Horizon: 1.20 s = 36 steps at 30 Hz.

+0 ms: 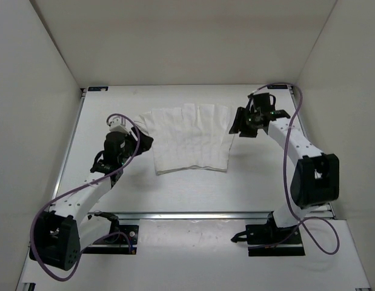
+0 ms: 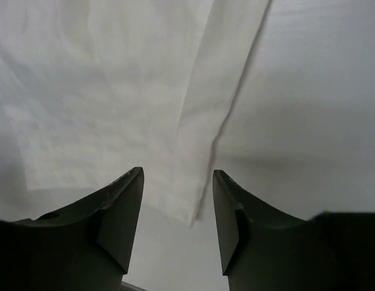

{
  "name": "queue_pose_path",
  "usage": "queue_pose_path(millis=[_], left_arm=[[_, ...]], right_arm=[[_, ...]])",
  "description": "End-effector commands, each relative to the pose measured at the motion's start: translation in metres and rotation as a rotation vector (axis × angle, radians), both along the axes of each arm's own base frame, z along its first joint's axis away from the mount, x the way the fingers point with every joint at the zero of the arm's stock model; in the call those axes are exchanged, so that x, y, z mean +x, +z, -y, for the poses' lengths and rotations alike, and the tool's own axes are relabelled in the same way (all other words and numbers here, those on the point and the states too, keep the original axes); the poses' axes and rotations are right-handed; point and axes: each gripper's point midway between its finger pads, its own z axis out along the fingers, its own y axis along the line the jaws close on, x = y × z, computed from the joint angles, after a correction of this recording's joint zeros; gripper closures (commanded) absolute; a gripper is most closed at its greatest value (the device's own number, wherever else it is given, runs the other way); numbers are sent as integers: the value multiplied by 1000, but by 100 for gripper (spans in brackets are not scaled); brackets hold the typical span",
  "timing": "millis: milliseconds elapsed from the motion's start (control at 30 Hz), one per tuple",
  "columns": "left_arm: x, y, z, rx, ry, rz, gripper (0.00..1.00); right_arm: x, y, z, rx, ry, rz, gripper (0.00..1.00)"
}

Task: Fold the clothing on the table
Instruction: Flatten the skirt out

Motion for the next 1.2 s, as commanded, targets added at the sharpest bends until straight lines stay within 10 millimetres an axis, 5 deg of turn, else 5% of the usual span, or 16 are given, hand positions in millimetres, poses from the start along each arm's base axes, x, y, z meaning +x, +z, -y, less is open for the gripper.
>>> queue_pose_path(millis=[0,167,300,633,700,900,967,1000,1100,1133,1167], left_arm=[[-35,-46,8,16,-21,-135,27],[-61,-103,14,62,-64,-320,25],[-63,-121,22,97,-78,-369,22],[-66,-144,47,89,-119,-463,27],[-68,-147,49,76,-114,-480,30],[-68,-151,57,45,-127,-488,68],[-66,-151,56,46,-116,-493,84],[-64,-149,56,43,-120,-489,95],[-52,-128,60,32,-126,-439,100],[-45,-114,60,24,-125,-400,100],[-33,-81,60,20,-137,-347,100]], right_arm=[[-26,8,-17,48,-3,77,53],[-68,-44,-23,-33,25,-60,51],[-87,-67,-28,-62,38,-104,51],[-99,-105,-28,-57,11,-189,53],[-102,-108,-31,-58,27,-190,55],[-108,-124,-36,-59,37,-233,64],[-106,-122,-41,-40,48,-230,93],[-105,-121,-43,-31,50,-231,100],[-100,-96,-46,-31,66,-185,100],[-95,-85,-48,-29,70,-158,100],[-90,-51,-50,-25,94,-90,100]])
